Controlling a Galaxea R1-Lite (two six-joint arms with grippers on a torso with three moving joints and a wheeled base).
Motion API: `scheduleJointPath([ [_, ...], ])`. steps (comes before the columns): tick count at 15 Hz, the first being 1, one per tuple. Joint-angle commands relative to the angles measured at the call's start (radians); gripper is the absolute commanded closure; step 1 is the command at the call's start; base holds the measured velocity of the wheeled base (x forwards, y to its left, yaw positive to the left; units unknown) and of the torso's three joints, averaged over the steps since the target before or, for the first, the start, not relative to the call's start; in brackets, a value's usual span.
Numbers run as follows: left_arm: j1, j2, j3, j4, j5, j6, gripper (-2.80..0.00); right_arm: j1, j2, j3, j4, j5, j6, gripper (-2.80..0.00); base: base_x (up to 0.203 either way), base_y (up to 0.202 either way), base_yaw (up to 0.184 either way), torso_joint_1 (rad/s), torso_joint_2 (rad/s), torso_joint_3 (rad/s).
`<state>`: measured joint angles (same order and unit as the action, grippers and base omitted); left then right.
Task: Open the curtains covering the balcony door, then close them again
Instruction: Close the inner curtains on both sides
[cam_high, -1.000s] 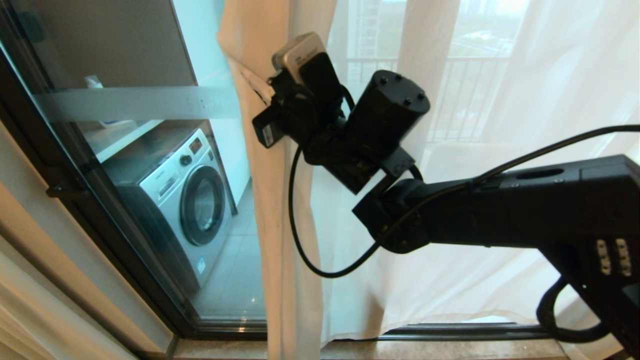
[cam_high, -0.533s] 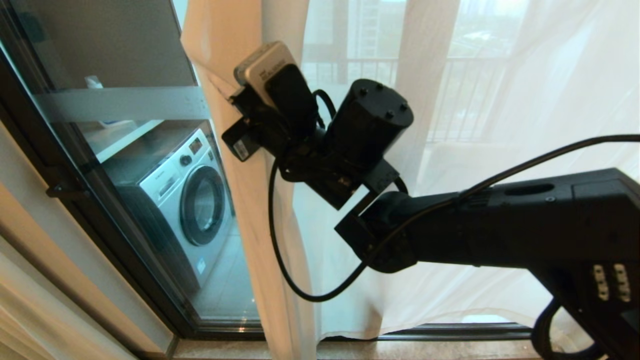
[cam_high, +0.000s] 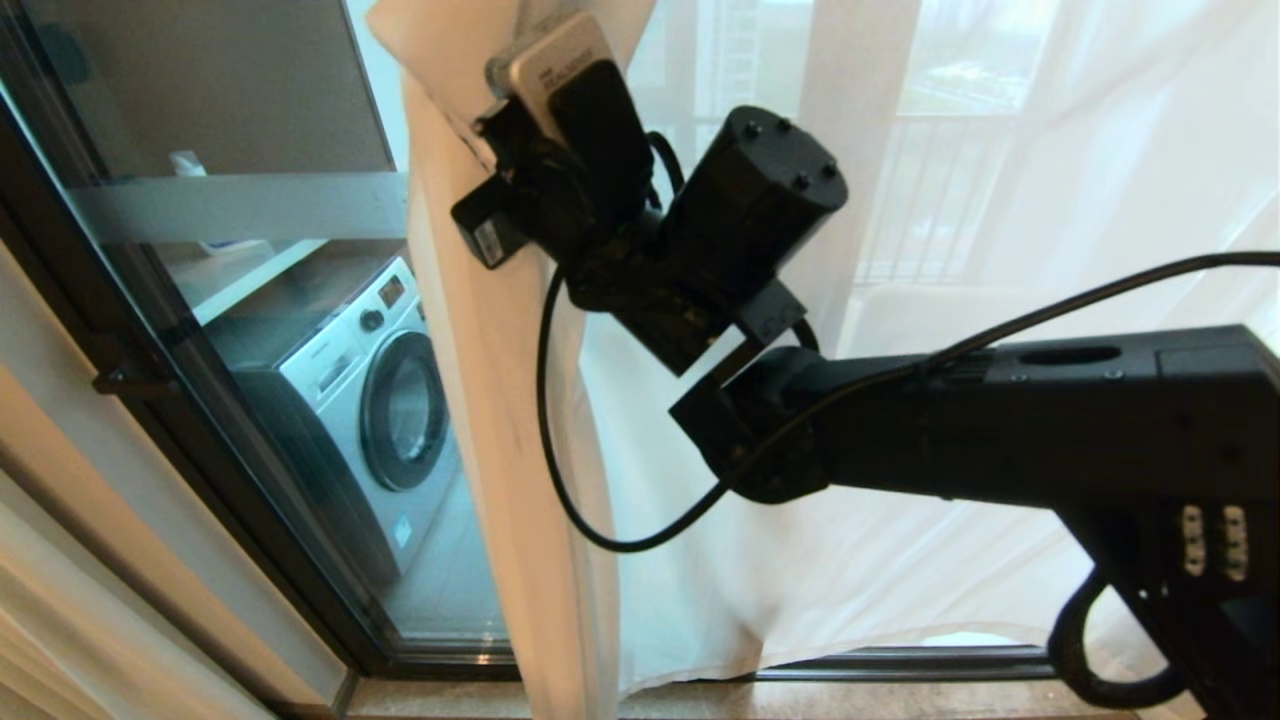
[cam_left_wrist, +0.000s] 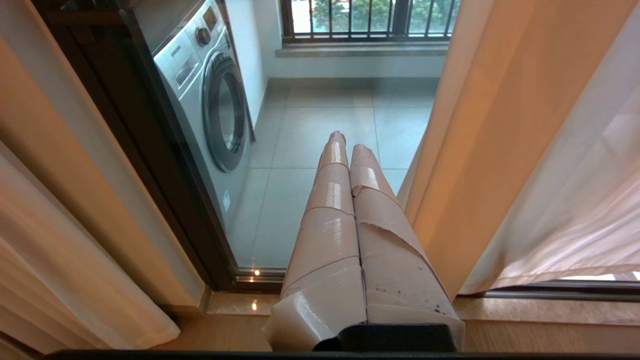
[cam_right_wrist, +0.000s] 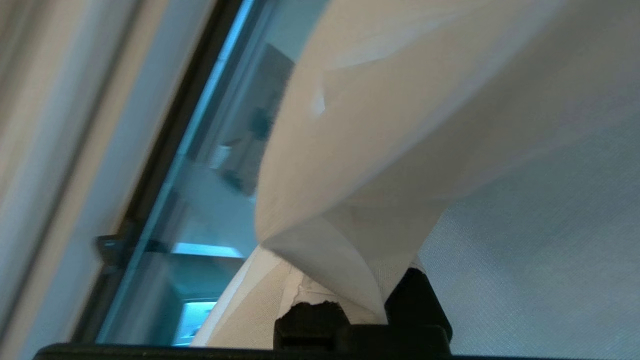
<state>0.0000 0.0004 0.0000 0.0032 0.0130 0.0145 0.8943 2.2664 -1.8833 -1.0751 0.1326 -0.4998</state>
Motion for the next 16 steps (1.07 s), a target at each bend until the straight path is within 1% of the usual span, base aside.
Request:
scheduleJointPath([
  [1,0.000,0.001,0.000,0.000,0.000,0.000,0.00,-0.025,-0.006,-0.025,-0.008,-0.004,-0.003,0.00,0.000,0.000,0.000,0.000,0.00,0.000],
  [3,0.000,0.001,0.000,0.000,0.000,0.001,0.00,-0.057,-0.020,-0.035,-0.008,-0.056,-0.003,0.00,0.000,0.000,0.000,0.000,0.00,0.000],
  [4,0.000,0.000,0.000,0.000,0.001,0.001,0.00,-0.072,-0.025,-0.041,-0.008,-0.068,-0.002,0.00,0.000,0.000,0.000,0.000,0.00,0.000],
  [11,0.000,0.000,0.000,0.000,-0.001,-0.001,0.00,-0.196,-0.038,-0.034,0.018,-0.071,-0.002,0.00,0.000,0.000,0.000,0.000,0.00,0.000],
  [15,0.000,0.000,0.000,0.000,0.000,0.001,0.00,-0.207,-0.033,-0.009,0.020,-0.071,-0.003,0.00,0.000,0.000,0.000,0.000,0.00,0.000],
  [16,0.000,0.001,0.000,0.000,0.001,0.001,0.00,-0.207,-0.033,-0.007,0.018,-0.071,-0.003,-2.80,0.000,0.000,0.000,0.000,0.00,0.000],
])
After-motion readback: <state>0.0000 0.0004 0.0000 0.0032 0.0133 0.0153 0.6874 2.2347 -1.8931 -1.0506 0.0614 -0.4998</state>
